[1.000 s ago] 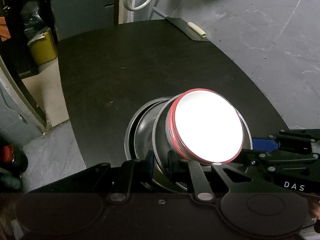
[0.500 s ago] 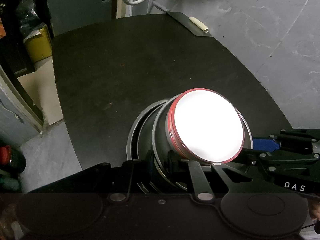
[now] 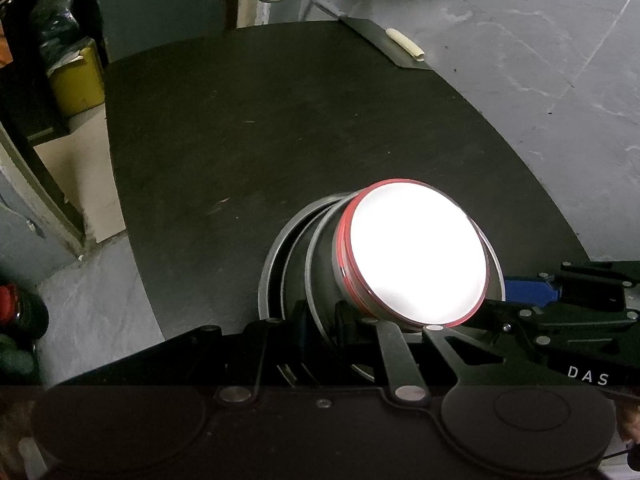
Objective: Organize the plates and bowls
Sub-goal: 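Hold the steel bowl above the plate stack and align it with both grippers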
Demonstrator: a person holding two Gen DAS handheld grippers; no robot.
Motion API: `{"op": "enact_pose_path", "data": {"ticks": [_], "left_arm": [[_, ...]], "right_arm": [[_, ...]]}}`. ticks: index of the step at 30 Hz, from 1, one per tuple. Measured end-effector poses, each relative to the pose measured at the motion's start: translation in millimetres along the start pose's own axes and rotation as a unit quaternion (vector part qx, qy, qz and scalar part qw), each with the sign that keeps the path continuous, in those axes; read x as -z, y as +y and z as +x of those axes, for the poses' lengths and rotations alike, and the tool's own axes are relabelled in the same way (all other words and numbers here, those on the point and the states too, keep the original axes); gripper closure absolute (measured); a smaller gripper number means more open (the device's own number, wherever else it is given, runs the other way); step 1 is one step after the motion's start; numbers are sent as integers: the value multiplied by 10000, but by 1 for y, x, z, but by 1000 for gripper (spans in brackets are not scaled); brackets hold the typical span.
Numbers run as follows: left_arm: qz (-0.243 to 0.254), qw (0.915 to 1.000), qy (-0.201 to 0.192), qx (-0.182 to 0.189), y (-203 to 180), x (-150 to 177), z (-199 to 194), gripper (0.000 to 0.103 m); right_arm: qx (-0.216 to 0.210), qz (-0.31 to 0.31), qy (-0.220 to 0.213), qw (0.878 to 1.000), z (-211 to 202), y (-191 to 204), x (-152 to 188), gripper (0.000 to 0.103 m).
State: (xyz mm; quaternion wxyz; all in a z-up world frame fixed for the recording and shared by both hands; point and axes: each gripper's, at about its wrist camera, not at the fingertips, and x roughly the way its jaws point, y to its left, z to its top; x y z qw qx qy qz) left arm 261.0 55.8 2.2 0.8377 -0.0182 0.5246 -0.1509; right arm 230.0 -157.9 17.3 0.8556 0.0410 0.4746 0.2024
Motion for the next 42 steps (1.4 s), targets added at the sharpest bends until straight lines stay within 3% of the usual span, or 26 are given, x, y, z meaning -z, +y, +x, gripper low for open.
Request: {"op": "enact_pose_path", "data": {"ticks": [42], "left_arm": [[-37, 10000, 4, -57, 0, -1, -3, 90]], "right_arm": [[-13, 12, 20, 10000, 8, 1, 2, 71]]}}
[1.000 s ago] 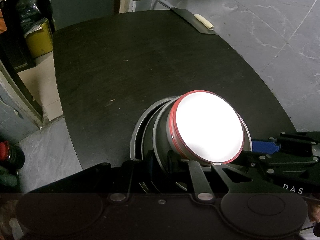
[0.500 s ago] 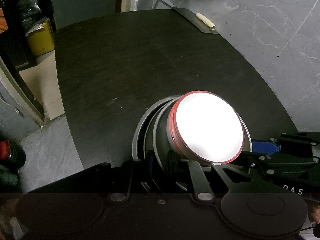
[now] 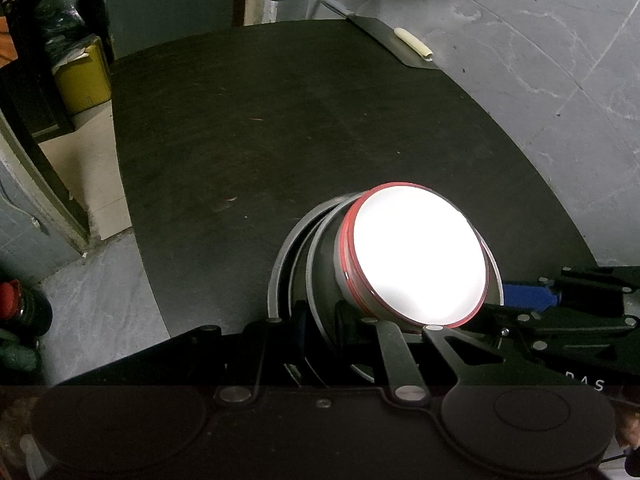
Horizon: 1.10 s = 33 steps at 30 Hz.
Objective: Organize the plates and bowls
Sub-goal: 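Hold the steel bowl above the plate stack and align it with both grippers, then lower the steel bowl onto the steel plate stack with both grippers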
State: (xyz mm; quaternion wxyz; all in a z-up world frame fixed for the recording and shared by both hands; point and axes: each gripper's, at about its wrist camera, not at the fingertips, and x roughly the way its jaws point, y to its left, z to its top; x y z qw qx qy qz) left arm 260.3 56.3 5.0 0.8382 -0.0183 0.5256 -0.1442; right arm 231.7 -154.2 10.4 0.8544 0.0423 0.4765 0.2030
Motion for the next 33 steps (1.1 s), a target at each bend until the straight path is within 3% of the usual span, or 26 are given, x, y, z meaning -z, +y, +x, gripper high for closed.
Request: {"op": "enact_pose_path", "data": {"ticks": [33], "left_arm": [[-65, 9998, -44, -197, -11, -1, -6, 90]], "right_arm": [[-85, 79, -57, 9999, 6, 1, -1, 69]]}}
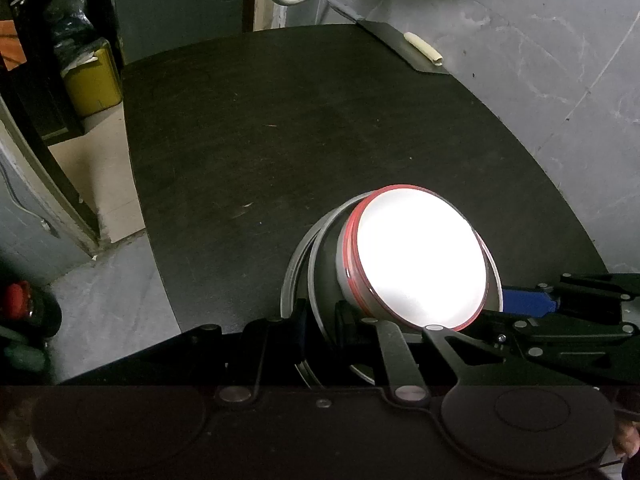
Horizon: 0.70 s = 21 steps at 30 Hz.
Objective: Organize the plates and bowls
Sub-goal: 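Lower the steel bowl onto the steel plate stack with both grippers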
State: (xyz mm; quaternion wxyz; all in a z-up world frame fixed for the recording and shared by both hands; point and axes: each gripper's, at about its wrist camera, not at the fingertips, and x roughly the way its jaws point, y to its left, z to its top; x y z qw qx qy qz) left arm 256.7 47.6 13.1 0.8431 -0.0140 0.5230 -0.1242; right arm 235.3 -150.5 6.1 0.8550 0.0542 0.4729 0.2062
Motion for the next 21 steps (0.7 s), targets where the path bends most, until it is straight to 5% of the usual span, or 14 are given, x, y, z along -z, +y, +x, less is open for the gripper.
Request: {"op": "enact_pose_path", "data": {"ticks": [21], "left_arm": [[61, 9999, 35, -97, -4, 1, 1, 82]], "right_arm": [[-103, 13, -15, 9999, -2, 1, 4, 53]]}}
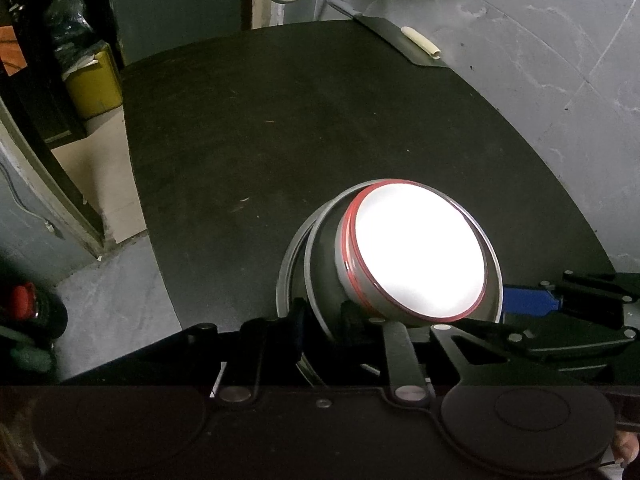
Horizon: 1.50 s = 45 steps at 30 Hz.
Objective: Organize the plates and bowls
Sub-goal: 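Lower the steel bowl onto the steel plate stack with both grippers, then open both grippers to release the steel bowl rim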
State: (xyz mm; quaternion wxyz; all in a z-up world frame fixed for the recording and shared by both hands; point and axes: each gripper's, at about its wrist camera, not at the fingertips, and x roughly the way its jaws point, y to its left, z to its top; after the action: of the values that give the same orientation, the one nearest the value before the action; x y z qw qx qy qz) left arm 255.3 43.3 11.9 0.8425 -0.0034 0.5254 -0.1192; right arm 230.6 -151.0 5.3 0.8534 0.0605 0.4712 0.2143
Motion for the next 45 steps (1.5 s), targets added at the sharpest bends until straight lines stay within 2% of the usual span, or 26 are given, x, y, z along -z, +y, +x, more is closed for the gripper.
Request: {"op": "enact_pose_path", "data": {"ticks": [4, 12, 14, 16, 27, 29, 45], "left_arm": [[3, 10000, -4, -3, 0, 0, 0, 81], [16, 10000, -48, -70, -3, 1, -4, 77], [30, 9995, -36, -299, -3, 2, -4, 57], [34, 9989, -84, -450, -2, 3, -5, 49], [-113, 9982, -207, -547, 2, 8, -15, 39], [-103, 9983, -220, -530, 1, 9, -17, 35], [-186, 9975, -341, -596, -5, 13, -23, 25]], "right_arm": [[-13, 5, -15, 10000, -1, 1, 1, 51], [-77, 10, -58, 10000, -4, 1, 1, 40], [-83, 14, -76, 9999, -5, 1, 2, 39], [-83, 28, -90, 9999, -6, 1, 2, 38], [-113, 27, -119, 9999, -11, 2, 6, 36], [-125, 13, -127, 9998, -13, 2, 6, 36], [-167, -67, -249, 9995, -24, 2, 10, 31]]}}
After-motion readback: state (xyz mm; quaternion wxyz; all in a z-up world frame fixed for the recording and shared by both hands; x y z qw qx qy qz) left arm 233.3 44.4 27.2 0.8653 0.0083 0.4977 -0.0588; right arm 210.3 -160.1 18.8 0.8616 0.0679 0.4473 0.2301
